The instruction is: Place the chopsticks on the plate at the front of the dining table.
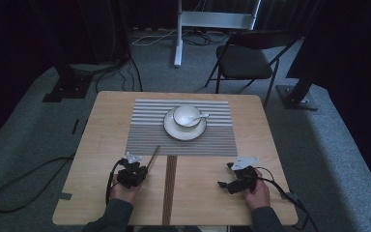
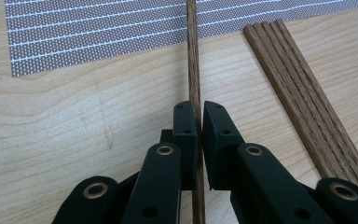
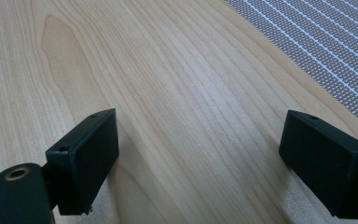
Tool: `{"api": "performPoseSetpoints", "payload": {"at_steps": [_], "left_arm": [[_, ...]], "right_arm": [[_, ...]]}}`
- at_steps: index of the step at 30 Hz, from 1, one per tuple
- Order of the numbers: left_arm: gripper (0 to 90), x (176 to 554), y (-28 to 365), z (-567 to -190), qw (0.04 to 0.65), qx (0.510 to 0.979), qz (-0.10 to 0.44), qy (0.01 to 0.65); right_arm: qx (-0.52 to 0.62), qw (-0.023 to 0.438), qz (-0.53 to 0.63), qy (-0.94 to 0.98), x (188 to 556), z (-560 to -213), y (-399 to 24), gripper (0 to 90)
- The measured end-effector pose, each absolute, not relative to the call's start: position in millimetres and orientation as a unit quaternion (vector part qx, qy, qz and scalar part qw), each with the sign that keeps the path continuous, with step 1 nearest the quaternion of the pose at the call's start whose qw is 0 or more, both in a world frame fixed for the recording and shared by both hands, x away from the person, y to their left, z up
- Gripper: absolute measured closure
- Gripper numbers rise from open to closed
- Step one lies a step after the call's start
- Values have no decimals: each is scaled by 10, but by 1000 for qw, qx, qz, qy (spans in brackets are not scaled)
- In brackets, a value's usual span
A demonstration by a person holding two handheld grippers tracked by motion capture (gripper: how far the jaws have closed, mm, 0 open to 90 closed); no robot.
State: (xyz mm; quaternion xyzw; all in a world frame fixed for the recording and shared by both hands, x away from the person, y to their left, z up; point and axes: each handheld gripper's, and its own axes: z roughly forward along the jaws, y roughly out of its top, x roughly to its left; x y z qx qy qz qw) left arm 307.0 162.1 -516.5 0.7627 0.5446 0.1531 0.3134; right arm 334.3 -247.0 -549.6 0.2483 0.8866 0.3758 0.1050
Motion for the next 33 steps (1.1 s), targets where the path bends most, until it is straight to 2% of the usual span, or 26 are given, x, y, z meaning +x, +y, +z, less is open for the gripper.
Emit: {"api": "performPoseSetpoints", "payload": {"at_steps": [33], "left_arm": [[847,3320,1564,-4852,342,744,156,553]], "right_arm": [[249,106,376,886,3345,-5495,-2468,113]]}}
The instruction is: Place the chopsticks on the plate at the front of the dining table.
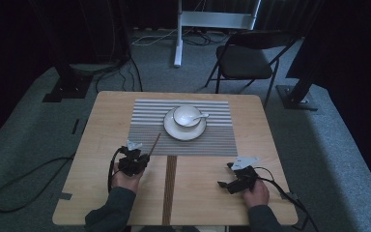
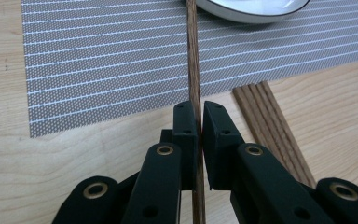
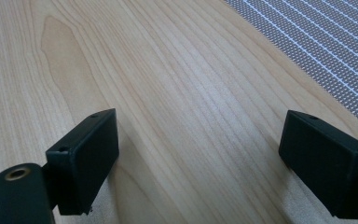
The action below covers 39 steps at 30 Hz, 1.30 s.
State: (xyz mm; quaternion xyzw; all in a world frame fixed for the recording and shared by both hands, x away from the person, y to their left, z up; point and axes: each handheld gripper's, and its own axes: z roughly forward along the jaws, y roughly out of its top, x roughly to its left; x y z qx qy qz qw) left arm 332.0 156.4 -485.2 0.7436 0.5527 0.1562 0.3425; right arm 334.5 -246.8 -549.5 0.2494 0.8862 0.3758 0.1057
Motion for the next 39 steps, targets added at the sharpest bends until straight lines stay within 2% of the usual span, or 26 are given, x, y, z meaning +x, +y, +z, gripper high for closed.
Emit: {"api": "performPoseSetpoints", "payload": {"at_steps": [39], "left_arm": [[848,3579,1496,-4690,387,697,156,583]], "right_arm": [[248,106,376,887,3345,-5496,-2470,113]]}}
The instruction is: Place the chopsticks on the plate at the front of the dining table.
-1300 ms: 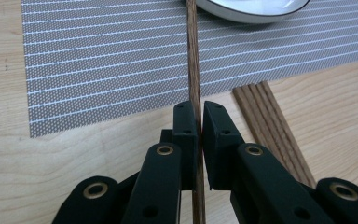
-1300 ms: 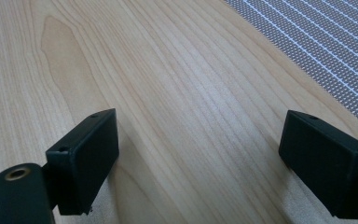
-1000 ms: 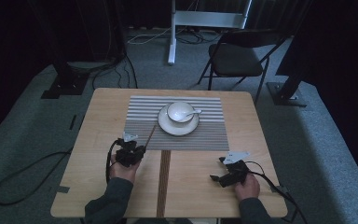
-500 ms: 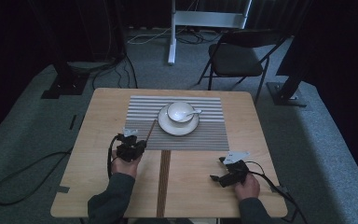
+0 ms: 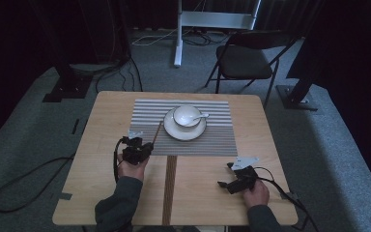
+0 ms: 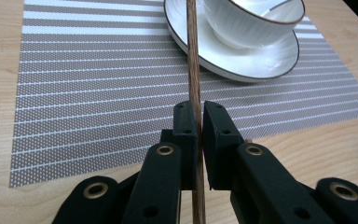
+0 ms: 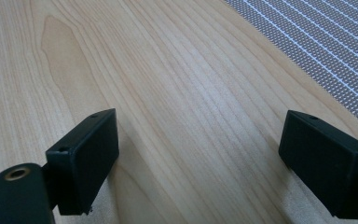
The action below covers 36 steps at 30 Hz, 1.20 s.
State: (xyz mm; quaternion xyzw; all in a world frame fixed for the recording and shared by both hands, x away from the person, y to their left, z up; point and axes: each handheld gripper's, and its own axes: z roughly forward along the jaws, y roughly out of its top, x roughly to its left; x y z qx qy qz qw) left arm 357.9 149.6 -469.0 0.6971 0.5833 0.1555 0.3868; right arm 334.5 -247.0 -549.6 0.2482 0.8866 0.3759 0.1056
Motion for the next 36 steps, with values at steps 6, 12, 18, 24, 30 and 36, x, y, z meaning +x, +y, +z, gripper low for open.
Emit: {"api": "performPoseSetpoints", "payload": {"at_steps": [6,12,18,24,30,36], "left_arm": [[847,3606,1491,-4667,391,692,154,587],[848,3643,1487,-4658,392,687,154,591],[848,3692,1484,-4657,399,678,152,599],[848,3716,1496,-4635,406,670,148,604],[847,3748,1512,-4587,417,659,147,608],[847,3788,1509,-4587,422,654,141,612]], "right_arm": [[248,106,376,887,3345,-5496,-2469,113],[247,106,376,887,3347,-5496,-2471,113],[248,106,376,887,3346,-5496,-2471,113],[247,106,376,887,3347,-5496,-2471,113],[247,106,376,887,3347,-5496,-2470,113],[247,107,376,887,3348,-5497,-2471,113]]}}
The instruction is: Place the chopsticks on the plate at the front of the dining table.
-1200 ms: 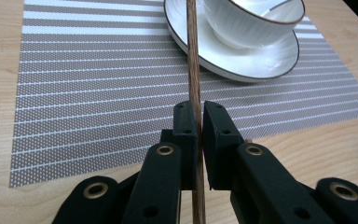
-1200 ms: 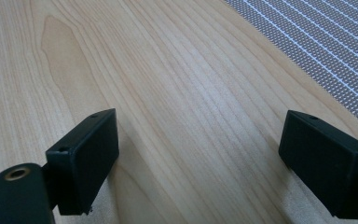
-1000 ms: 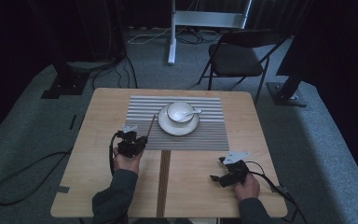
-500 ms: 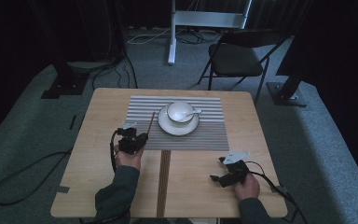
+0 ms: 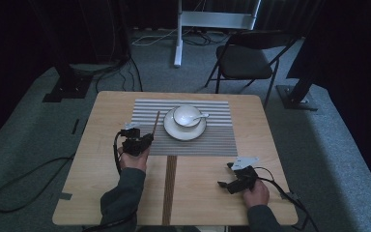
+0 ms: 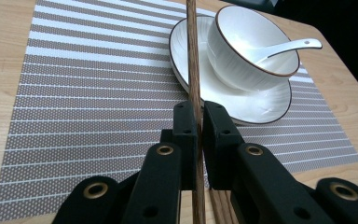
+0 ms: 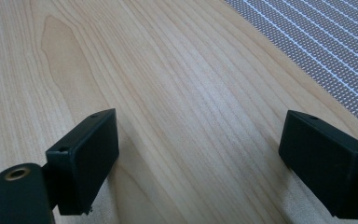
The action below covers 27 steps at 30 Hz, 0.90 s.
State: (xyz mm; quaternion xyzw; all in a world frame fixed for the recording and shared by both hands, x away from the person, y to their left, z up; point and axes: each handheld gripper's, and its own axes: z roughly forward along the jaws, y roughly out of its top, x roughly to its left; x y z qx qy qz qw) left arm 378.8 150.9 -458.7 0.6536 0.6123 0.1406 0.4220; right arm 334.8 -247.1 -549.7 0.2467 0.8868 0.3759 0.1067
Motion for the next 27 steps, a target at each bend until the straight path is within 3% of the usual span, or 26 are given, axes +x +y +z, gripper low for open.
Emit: {"api": "performPoseSetpoints", "payload": {"at_steps": [27], "left_arm": [[847,3981,1444,-4502,438,634,123,625]], "right_arm": [[247,106,375,887,3346,-5496,-2471,113]]}}
